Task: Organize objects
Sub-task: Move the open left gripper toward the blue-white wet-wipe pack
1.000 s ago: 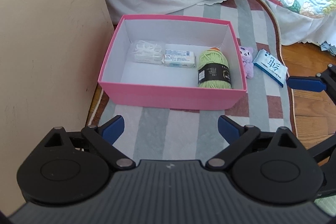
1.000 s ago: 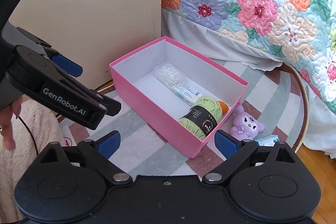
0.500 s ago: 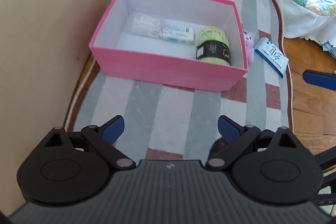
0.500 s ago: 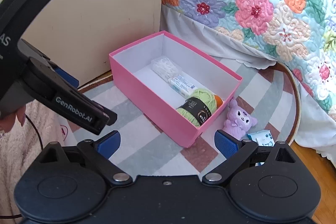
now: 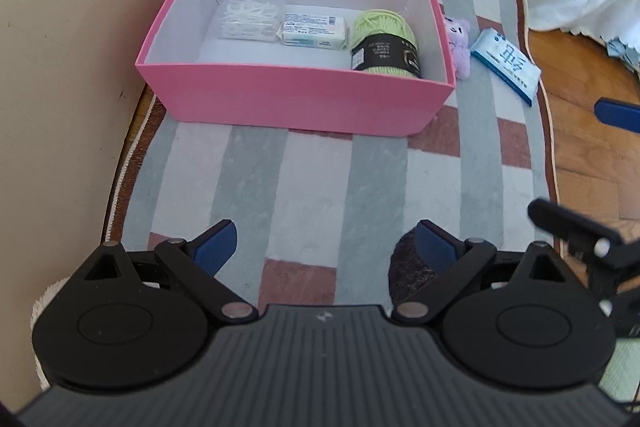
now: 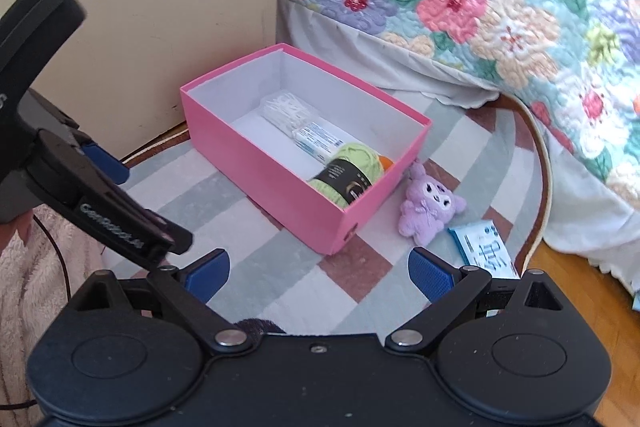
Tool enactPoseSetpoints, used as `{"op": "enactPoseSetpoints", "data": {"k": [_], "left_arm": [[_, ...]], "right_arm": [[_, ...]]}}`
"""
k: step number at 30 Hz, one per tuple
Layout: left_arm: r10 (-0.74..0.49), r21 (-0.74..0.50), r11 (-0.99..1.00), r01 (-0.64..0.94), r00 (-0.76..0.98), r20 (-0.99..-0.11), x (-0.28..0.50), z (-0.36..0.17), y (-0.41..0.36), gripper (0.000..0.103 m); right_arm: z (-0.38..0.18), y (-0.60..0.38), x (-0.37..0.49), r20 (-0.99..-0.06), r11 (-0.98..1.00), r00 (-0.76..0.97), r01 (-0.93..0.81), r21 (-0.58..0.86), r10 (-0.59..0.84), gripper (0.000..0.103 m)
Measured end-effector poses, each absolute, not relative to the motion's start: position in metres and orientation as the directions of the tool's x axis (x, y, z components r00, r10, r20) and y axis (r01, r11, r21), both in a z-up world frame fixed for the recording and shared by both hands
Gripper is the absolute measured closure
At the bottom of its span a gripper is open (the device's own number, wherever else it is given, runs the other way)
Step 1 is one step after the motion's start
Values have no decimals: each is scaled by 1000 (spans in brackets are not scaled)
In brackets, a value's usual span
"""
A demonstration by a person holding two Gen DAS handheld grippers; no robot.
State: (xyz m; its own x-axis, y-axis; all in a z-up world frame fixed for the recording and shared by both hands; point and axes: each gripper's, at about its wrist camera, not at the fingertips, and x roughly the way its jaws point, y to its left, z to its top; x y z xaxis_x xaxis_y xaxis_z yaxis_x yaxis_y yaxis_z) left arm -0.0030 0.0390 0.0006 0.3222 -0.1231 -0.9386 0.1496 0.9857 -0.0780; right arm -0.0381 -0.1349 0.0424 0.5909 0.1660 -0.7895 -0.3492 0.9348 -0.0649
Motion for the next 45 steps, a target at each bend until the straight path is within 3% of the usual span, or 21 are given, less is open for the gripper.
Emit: {"op": "enactPoseSetpoints", "data": {"k": [8,29,36,45], "left_arm": [[-171,-107,975,197,344,-923,-4,12,28,6],[-289,-193,944,268,390,-874,29,39,-32,8],[-331,-199,925,323,428,-841,41,38,-61,7],[-397,-229,900,371,478,-783,64,20,-98,8]], "right_arm": [[54,-161,-58,-724,955,674,-288,-72,149,5],[52,-222,-71,-708,984,699,-176,-38,98,5],[31,-271,-58,-664,979,722,-104,175,196,5],[-7,-306,-48,-612,968,769,-38,246,186,7]]}}
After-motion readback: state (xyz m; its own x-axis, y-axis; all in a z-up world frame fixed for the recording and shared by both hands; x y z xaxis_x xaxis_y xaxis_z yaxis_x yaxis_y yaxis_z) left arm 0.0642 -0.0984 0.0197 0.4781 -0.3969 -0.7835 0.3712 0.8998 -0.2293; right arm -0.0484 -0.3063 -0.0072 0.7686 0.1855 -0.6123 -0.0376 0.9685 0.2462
